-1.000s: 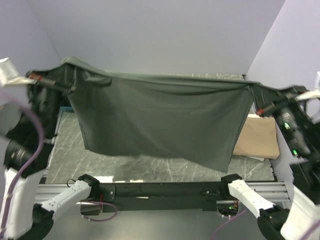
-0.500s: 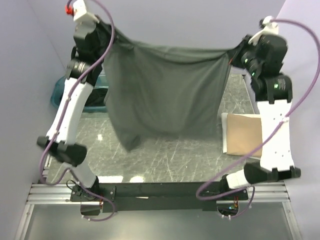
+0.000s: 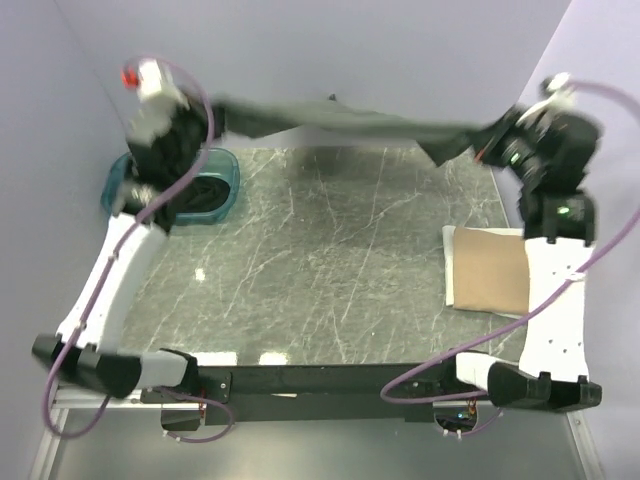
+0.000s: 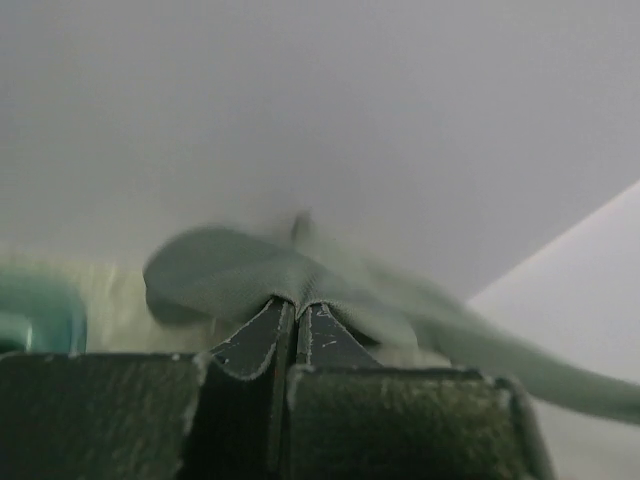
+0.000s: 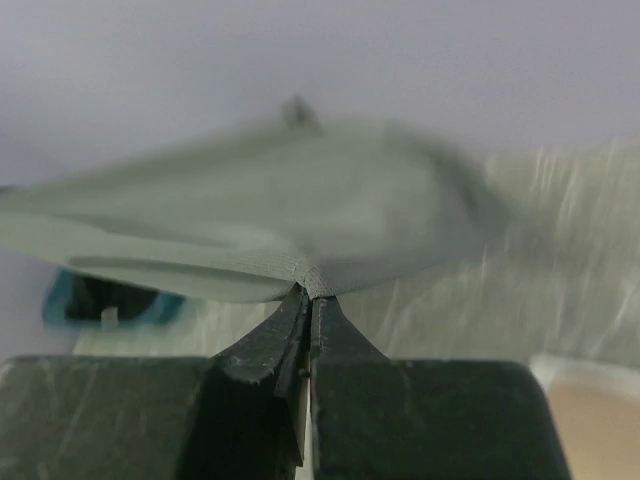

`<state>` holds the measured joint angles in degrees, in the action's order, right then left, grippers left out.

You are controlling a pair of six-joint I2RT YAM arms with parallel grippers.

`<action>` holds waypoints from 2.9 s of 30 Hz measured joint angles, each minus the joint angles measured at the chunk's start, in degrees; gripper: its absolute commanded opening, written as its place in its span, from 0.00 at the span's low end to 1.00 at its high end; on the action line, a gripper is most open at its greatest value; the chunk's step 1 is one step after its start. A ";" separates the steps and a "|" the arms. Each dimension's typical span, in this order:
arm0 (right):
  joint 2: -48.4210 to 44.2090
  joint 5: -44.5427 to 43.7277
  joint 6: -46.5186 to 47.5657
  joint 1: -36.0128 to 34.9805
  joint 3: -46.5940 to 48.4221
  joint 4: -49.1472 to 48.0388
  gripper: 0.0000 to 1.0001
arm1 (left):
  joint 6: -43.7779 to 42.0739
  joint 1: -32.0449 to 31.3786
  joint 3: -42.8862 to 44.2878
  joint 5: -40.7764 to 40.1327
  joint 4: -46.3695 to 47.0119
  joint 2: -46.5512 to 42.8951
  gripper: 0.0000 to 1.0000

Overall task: Fold and stack the t-shirts
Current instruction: Flatten the tshirt out

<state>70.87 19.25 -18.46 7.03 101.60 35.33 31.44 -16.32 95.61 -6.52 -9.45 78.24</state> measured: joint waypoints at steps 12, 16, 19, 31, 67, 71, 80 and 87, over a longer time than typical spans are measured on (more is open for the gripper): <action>-11.87 2.71 -3.15 -0.02 -55.39 2.62 0.23 | 14.56 -2.38 -62.42 1.68 -8.13 -16.20 0.75; -18.14 -0.24 -5.33 -0.02 -61.29 4.98 0.75 | 19.39 -3.32 -65.13 -0.35 -15.98 -27.06 1.00; -19.96 -4.11 -6.27 0.00 -61.31 6.05 0.80 | 21.99 -4.09 -64.28 -2.86 -19.04 -34.40 0.99; -22.60 -9.60 -6.99 -3.48 -59.56 5.79 0.84 | 25.00 -4.57 -61.22 -4.79 -22.05 -33.75 0.99; 1.81 -14.73 -13.20 -53.29 -58.82 -10.82 0.79 | 24.26 -4.57 -66.95 1.22 -9.99 -13.27 0.01; 13.73 -13.64 -13.55 -60.96 -48.22 -16.96 0.73 | 24.41 -4.57 -65.77 2.91 -11.10 -19.58 0.01; 35.89 -14.40 -18.60 -68.08 -30.84 -23.74 0.56 | 25.33 -4.35 -63.71 3.67 -11.32 -16.20 0.01; 39.98 -20.06 -22.69 -68.13 -29.68 -23.76 0.50 | 25.73 -3.23 -62.99 3.76 -9.86 -12.68 0.01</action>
<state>110.85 -0.82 -41.15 -61.10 71.92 11.57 57.17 -19.55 32.62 -2.76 -19.31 65.56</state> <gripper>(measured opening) 0.514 0.015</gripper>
